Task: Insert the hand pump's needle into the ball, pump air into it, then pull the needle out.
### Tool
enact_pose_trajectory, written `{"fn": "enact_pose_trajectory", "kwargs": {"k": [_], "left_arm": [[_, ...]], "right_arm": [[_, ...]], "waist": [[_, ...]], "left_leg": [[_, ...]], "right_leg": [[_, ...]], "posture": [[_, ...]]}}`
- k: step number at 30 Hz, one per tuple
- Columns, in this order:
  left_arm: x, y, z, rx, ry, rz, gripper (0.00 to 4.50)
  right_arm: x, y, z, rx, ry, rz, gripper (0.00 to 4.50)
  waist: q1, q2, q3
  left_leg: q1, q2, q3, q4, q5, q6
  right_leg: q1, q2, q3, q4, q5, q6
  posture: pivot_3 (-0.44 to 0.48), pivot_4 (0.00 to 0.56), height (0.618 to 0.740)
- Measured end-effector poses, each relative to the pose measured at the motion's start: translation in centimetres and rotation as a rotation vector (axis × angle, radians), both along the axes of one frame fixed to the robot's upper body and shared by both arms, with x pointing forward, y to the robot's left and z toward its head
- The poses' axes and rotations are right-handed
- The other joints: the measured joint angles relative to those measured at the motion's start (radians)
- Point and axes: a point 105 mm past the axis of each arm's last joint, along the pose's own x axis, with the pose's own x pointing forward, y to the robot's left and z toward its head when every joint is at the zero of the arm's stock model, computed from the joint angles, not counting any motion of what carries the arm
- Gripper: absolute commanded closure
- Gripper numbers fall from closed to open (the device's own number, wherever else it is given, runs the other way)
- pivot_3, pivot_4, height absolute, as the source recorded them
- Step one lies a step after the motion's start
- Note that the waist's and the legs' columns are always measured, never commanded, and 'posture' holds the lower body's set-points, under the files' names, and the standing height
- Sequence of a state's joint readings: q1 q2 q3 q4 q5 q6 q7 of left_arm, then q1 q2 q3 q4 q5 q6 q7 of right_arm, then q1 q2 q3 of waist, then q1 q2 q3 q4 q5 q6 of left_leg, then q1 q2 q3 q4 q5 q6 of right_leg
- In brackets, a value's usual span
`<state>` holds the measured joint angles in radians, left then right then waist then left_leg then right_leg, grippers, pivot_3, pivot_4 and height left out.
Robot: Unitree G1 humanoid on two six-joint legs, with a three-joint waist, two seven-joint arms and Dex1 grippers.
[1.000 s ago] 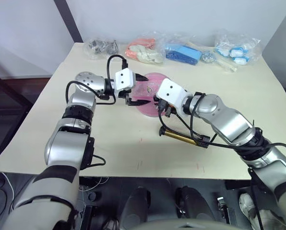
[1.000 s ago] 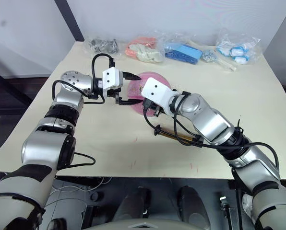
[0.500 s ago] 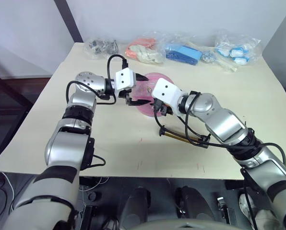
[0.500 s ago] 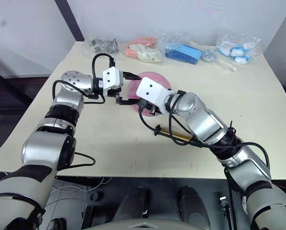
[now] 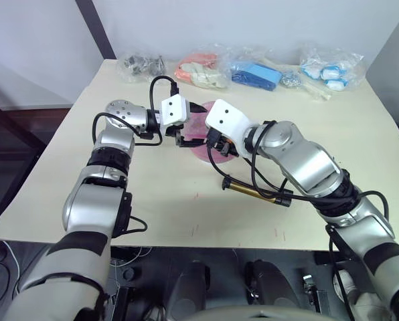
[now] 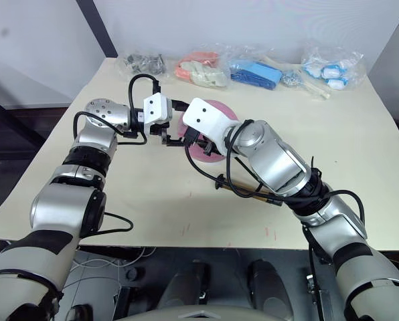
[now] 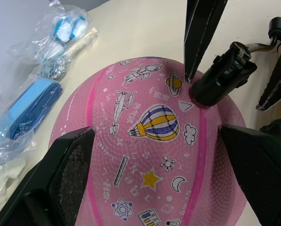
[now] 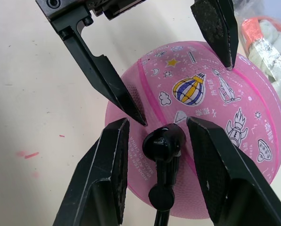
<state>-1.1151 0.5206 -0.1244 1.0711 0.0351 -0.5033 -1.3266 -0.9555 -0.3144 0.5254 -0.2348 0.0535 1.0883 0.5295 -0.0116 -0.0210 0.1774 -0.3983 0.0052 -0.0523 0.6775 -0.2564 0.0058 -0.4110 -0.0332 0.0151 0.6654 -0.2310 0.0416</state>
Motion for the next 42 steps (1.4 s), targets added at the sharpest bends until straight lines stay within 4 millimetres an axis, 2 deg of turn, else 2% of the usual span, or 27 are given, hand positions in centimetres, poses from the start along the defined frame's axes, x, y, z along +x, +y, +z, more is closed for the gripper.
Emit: {"fn": "enact_pose_trajectory", "kwargs": {"k": [17,20,32,35,36,42], "left_arm": [[0.03,-0.02,0.08,-0.001,0.001,0.003,0.00],[0.03,-0.03,0.08,-0.002,0.001,0.004,0.00],[0.03,0.08,-0.01,-0.005,0.003,0.008,0.00],[0.01,0.09,-0.09,-0.006,0.004,0.008,0.00],[0.00,0.10,-0.09,-0.007,0.003,0.009,0.00],[0.11,0.08,-0.07,-0.014,-0.005,0.019,0.00]], "right_arm": [[0.48,-0.27,-0.58,-0.029,0.000,-0.039,2.48],[0.59,-0.35,-0.70,-0.035,0.000,-0.045,3.21],[0.70,-0.08,-0.67,-0.040,-0.021,-0.043,3.21],[0.73,-0.03,-0.55,-0.040,-0.032,-0.043,4.02],[0.76,-0.04,-0.51,-0.041,-0.036,-0.044,4.16],[0.67,0.02,-0.62,-0.063,-0.054,-0.036,4.16]], "waist": [[-0.001,0.000,0.000],[-0.001,0.000,0.000],[-0.001,0.000,0.000],[-0.002,0.000,0.000],[-0.001,0.000,0.000],[-0.001,0.000,0.000]], "left_leg": [[0.000,0.000,0.000,0.000,0.000,0.000],[0.000,0.000,0.000,0.000,0.000,0.000],[0.000,0.000,0.000,0.000,0.000,0.000],[0.000,0.000,0.000,0.000,0.000,0.000],[0.000,0.000,0.000,0.000,0.000,0.000],[0.000,0.000,0.000,0.000,0.000,0.000]], "right_leg": [[0.000,0.000,0.000,0.000,0.000,0.000],[0.000,0.000,0.000,0.000,0.000,0.000],[0.000,0.000,0.000,0.000,0.000,0.000],[0.000,0.000,0.000,0.000,0.000,0.000],[0.000,0.000,0.000,0.000,0.000,0.000],[0.000,0.000,0.000,0.000,0.000,0.000]], "posture": [[0.000,0.150,0.740],[0.000,0.150,0.740],[0.000,0.150,0.740],[0.000,0.150,0.740],[0.000,0.150,0.740],[0.000,0.150,0.740]]}}
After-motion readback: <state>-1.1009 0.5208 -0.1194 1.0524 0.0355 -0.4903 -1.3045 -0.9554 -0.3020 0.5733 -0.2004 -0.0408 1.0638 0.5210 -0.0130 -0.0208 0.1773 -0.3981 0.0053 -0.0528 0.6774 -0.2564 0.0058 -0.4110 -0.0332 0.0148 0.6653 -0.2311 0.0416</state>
